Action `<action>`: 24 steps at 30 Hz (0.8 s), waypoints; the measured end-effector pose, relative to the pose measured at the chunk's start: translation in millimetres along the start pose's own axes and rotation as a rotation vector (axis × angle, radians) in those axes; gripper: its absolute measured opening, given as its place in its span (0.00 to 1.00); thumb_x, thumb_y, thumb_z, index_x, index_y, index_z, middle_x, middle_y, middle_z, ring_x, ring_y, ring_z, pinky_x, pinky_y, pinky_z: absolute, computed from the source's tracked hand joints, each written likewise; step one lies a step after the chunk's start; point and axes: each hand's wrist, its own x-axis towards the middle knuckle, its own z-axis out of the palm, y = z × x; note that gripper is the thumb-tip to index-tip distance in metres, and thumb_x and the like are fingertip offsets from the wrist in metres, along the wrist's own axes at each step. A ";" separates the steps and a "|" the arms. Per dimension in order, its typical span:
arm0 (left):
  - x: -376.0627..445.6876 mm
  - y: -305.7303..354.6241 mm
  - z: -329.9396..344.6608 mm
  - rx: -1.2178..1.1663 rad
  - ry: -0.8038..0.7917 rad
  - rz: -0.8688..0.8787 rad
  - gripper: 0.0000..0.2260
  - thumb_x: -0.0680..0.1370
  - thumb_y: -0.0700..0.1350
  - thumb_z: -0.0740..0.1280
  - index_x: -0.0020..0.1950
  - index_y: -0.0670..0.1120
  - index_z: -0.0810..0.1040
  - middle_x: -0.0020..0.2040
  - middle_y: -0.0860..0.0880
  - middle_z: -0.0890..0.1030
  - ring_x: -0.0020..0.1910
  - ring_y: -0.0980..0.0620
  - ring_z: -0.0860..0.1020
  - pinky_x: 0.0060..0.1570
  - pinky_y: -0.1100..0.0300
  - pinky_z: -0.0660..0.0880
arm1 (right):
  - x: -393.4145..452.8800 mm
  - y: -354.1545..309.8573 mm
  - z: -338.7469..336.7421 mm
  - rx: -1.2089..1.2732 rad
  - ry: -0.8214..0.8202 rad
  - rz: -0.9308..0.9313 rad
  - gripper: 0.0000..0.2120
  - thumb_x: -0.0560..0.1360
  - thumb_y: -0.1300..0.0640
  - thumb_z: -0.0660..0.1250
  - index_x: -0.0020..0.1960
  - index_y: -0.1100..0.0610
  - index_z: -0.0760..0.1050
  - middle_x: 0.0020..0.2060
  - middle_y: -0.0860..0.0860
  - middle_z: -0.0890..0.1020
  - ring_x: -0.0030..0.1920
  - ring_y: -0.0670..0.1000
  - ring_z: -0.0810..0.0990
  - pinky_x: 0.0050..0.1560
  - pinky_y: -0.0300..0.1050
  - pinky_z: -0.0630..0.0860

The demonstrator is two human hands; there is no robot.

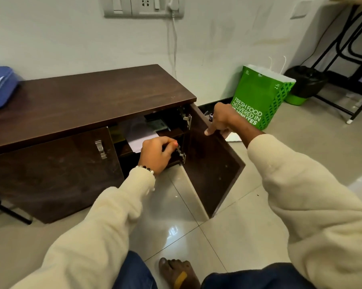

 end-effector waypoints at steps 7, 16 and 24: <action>-30.1 -6.3 -28.3 -0.149 -0.041 -0.040 0.14 0.74 0.50 0.72 0.57 0.46 0.83 0.42 0.49 0.85 0.39 0.53 0.83 0.44 0.58 0.81 | 0.9 -18.6 16.6 0.535 -0.252 0.050 0.21 0.65 0.62 0.77 0.52 0.72 0.75 0.41 0.66 0.83 0.39 0.62 0.84 0.46 0.56 0.82; -30.1 -23.0 -57.1 0.194 0.040 0.036 0.23 0.73 0.49 0.73 0.67 0.44 0.76 0.59 0.46 0.80 0.57 0.50 0.77 0.61 0.57 0.72 | -5.5 -87.2 57.7 0.915 -0.031 0.079 0.14 0.70 0.68 0.72 0.51 0.61 0.72 0.51 0.59 0.77 0.48 0.62 0.81 0.37 0.57 0.82; 1.6 -53.7 -70.4 0.738 0.148 0.022 0.18 0.82 0.40 0.59 0.72 0.43 0.69 0.64 0.42 0.71 0.61 0.43 0.70 0.57 0.51 0.73 | 4.3 -125.8 79.4 0.911 0.045 0.092 0.13 0.74 0.68 0.69 0.57 0.63 0.73 0.56 0.57 0.75 0.49 0.58 0.81 0.36 0.52 0.83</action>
